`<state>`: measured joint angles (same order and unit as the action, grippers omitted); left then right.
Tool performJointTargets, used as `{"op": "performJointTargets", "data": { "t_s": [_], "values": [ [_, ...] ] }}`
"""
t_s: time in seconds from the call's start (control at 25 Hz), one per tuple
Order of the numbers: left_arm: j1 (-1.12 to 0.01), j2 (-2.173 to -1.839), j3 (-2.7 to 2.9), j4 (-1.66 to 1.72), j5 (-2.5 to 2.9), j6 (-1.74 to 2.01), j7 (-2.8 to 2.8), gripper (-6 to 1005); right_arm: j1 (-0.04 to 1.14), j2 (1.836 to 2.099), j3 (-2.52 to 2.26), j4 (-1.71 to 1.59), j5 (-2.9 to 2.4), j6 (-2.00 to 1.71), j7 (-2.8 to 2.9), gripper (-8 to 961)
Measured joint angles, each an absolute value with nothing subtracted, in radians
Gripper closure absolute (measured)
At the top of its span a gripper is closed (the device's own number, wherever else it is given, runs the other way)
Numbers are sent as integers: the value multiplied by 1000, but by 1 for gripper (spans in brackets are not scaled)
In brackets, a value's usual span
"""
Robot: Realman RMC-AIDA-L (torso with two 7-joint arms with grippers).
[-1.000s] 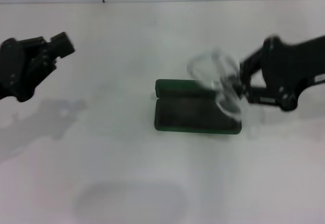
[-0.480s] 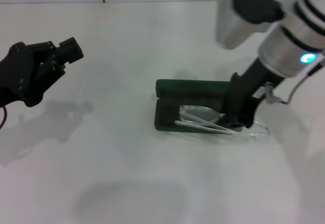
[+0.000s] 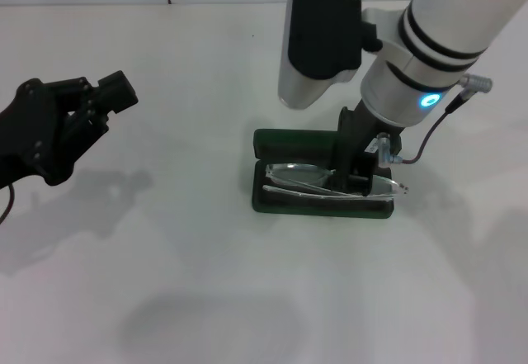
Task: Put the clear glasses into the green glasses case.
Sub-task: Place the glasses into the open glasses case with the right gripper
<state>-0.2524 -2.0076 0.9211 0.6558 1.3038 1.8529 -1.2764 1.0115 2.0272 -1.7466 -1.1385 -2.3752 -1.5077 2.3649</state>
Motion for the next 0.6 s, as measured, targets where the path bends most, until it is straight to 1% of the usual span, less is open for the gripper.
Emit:
{"op": "performJointTargets", "data": {
  "t_s": [0.6],
  "values": [
    [-261,-2011,919,655,1303,1852,-1275,946,1013,2028,-1846,-1096,-2419,-1379,2430,796]
  ]
}}
